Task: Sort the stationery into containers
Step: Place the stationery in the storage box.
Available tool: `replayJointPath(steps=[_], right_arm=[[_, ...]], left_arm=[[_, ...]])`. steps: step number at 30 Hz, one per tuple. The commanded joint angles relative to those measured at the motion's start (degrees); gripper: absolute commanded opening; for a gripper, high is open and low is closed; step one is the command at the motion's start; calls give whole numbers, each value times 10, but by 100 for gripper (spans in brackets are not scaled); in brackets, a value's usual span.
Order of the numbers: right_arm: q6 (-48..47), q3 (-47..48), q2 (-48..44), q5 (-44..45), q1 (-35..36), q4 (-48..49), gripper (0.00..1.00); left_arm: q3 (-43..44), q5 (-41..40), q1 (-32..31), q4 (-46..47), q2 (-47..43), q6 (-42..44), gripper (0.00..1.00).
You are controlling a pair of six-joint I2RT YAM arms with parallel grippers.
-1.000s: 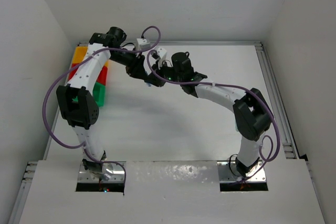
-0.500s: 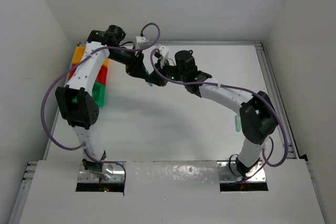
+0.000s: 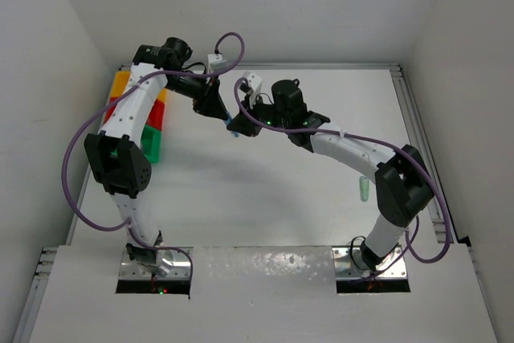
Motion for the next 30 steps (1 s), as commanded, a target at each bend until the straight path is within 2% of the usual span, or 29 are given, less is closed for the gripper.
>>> replayJointPath(steps=[1,7,10,14,16,18,19,21,23,24,28,29,30], right_arm=[[2,-14,-29,-28,8,-5,0],[23,-5,-14,-29,3,29,0],[30,7,-2,-31,3,36,0],[33,10,6,-18,1,40,0],[31,10,8,-2,-1,33,31],[28,11,8,28,0,17,50],[26,9,7,49,-2,10,66],[24,1,4,70,-3,7,77],[24,-13,-7,86,-4,12,93],[24,-18,-11,101,-7,13,99],[24,-44,-38,166,-12,0,99],[21,-49,-53,178,-13,-14,99],[19,-61,-61,189,-16,-21,99]], left_arm=[[23,11,5,43,-26,12,10],[5,13,0,43,-28,15,10],[-5,16,-5,43,-30,16,0],[-6,14,-5,46,-28,5,0],[-9,-4,-1,87,-28,-36,0],[-18,-43,4,134,-26,-96,0],[-22,-59,10,153,-26,-126,0],[-23,-65,16,165,-23,-145,0],[-25,-75,26,176,-24,-171,0],[-24,-84,30,193,-25,-181,0],[-22,-176,77,266,-25,-261,0],[-15,-176,119,296,-18,-261,0],[-9,-183,140,312,-12,-317,0]])
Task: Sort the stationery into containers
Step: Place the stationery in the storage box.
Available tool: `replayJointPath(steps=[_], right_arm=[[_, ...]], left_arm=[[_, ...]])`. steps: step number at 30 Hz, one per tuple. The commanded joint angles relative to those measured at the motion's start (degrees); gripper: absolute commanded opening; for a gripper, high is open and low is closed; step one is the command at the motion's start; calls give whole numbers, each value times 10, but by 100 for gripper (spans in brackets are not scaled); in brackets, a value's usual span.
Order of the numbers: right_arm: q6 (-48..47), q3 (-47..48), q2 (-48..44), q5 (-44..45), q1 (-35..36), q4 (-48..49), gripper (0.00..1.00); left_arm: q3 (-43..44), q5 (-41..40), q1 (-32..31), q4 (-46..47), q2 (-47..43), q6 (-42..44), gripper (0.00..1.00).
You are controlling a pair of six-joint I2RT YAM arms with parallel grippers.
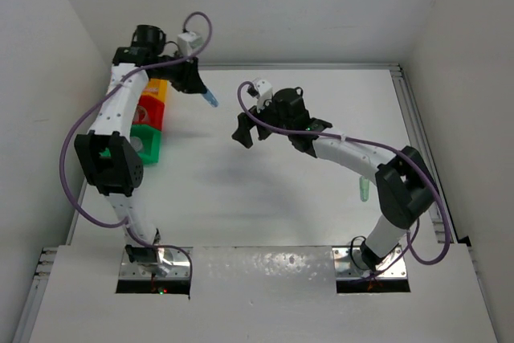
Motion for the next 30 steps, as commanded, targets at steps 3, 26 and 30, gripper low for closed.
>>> replayJointPath(steps=[3,26,30], right_arm=[[-24,-44,-82,83,-8,-39,99],[3,-135,-145,158,-10,-153,99],[-4,-110,-144,173,-10,-191,99]], left_arm=[[47,-32,169,161,31,-182,0],[181,-72,289,360,287,-278,0],[182,-76,285,354,318,-271,0]])
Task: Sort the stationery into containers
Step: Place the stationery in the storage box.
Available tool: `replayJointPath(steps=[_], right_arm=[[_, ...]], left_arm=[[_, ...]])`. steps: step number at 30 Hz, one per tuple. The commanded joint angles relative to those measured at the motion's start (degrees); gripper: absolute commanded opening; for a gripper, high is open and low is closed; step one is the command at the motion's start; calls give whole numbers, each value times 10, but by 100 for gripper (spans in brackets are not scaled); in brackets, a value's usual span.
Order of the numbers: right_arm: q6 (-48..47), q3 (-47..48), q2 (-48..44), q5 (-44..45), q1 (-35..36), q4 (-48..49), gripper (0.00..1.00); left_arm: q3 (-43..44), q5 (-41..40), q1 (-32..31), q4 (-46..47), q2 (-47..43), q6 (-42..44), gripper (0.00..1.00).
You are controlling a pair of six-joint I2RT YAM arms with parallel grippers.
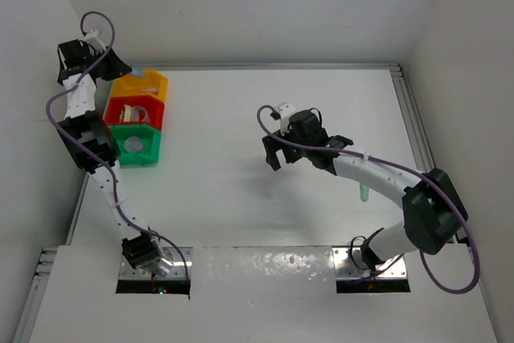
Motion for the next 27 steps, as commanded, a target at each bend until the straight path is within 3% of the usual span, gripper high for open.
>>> replayJointPath(steps=[1,6,7,9,11,12,13,15,16,17,19,20,21,22,24,27], right_arm=[[1,44,-12,23,-2,-26,99],[-13,47,-41,51,-2,-53,99],[-11,44,-46,65,-4,-55,99],[-4,39,-67,77,-10,-66,99],[14,28,-83,100,-16,-79,99],[22,24,-99,107,-26,-98,99],[29,14,-108,116,-33,-110,99],[56,-2,-128,144,-59,-159,99],[75,-8,-135,161,-72,-195,99],[81,-12,-146,162,-98,-212,81],[112,-33,-162,175,-128,-250,33],[123,-43,-170,193,-163,-256,19],[131,-67,-188,195,-181,-262,20],[140,-79,-195,200,-221,-265,36],[151,-111,-205,203,-257,-269,79],[151,-141,-203,172,-323,-257,84]], left_arm=[[3,-16,-3,19,30,2,0],[-1,-19,-6,5,54,17,2],[-3,-23,-6,6,56,18,13],[-3,-39,-5,13,55,16,25],[-3,-52,-6,21,50,5,45],[-3,-55,-6,31,48,1,53],[-3,-55,-6,34,45,-1,66],[-3,-58,-9,44,35,-5,79],[-3,-67,-11,45,24,-5,90],[-4,-69,-13,47,19,-4,94],[-7,-83,-20,48,-4,-2,100],[-11,-87,-22,51,-14,-1,100],[-15,-90,-24,54,-23,-1,100],[-22,-92,-29,56,-41,-2,100],[-34,-88,-33,56,-59,-3,100],[-53,-62,-41,54,-93,-4,100]])
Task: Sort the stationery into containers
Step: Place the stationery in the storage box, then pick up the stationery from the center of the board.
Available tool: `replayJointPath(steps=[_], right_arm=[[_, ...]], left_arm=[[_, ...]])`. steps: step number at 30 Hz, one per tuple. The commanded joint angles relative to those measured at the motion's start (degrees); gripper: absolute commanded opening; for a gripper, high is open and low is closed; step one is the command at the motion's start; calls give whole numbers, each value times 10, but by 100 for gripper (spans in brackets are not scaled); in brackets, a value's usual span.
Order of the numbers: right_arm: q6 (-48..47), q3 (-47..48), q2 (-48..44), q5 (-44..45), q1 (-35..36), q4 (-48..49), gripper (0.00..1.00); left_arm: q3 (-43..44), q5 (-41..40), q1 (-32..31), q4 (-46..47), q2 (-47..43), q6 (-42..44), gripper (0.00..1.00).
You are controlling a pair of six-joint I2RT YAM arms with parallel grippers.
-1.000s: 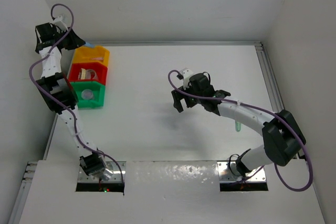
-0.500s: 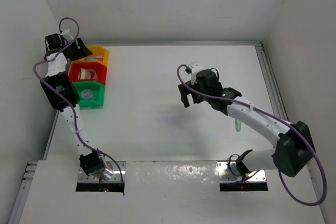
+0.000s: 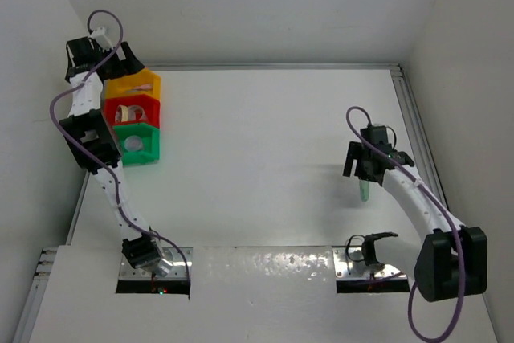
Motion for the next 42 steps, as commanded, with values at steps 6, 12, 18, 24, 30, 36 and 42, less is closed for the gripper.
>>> replayJointPath(steps=[6,12,18,24,30,36,42], right_arm=[[-17,-34,108,-56,-119,33,73],[-27,-23,196,-114,-126,44,58],[-26,-45,211,-105,-124,63,10],[-55,-30,182,-51,-61,54,0],[-106,-1,99,14,145,177,0],[-181,61,164,24,298,433,0],[-206,215,305,-33,338,476,0]], left_arm=[[-31,44,-16,9,-130,-10,100],[-51,44,-16,-39,-159,24,100],[-55,60,-16,-73,-183,35,100],[-74,109,-27,-103,-216,47,95],[-71,149,-93,-208,-241,135,85],[-52,235,-195,-359,-247,266,62],[-59,235,-277,-410,-259,288,67]])
